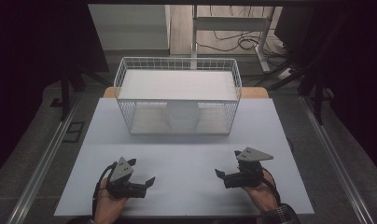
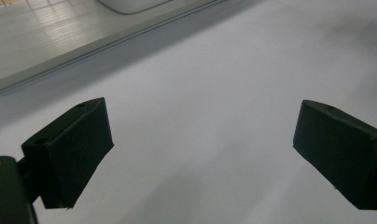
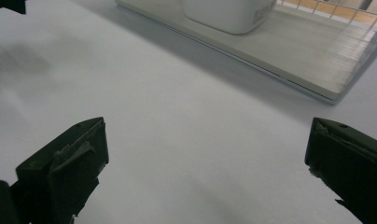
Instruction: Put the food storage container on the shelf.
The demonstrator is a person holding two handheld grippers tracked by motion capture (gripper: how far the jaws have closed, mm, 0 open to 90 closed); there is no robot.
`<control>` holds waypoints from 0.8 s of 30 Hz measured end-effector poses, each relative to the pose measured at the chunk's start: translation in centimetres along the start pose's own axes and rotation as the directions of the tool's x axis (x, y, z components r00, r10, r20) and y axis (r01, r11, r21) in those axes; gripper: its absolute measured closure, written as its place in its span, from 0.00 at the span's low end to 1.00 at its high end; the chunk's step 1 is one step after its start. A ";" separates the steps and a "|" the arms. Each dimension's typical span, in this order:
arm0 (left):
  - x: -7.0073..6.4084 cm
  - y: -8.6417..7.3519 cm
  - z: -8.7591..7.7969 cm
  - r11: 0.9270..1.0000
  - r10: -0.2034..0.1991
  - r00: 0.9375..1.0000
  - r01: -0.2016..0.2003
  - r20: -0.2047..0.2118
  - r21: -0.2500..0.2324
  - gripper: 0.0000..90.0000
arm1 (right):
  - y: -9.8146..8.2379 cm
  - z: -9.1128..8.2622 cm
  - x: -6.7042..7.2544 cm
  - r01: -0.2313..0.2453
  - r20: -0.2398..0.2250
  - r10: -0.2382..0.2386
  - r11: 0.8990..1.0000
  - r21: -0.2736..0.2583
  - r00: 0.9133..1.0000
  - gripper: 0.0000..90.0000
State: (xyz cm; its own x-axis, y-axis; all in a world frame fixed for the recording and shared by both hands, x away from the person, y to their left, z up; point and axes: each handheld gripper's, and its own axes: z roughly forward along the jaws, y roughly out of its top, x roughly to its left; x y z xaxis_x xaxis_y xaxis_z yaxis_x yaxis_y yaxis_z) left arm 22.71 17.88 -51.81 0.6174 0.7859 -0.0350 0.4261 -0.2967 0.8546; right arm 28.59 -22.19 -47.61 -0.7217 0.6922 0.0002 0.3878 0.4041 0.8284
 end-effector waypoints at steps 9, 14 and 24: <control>0.0 -0.5 -1.1 1.000 -0.009 1.000 0.009 -0.018 -0.009 0.04 | -1.0 -1.3 -0.6 -0.021 0.039 0.021 1.000 0.000 0.999 0.00; 0.1 -0.8 -1.7 1.000 -0.010 0.999 0.010 -0.032 -0.013 0.04 | -1.5 -1.9 -0.8 -0.031 0.052 0.031 1.000 0.004 0.998 0.00; 0.4 -1.5 -2.9 0.999 -0.029 0.998 0.028 -0.064 -0.016 0.04 | -2.9 -3.1 -1.3 -0.059 0.096 0.057 0.998 0.011 0.994 0.00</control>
State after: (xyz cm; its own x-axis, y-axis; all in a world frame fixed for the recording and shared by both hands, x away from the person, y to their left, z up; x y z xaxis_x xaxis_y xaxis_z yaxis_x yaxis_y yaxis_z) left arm 20.42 20.20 -51.62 0.5609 0.8274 -0.0267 0.4329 -0.2657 0.8614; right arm 26.62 -26.13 -48.24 -0.6401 0.7683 -0.0057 0.4356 0.3690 0.8210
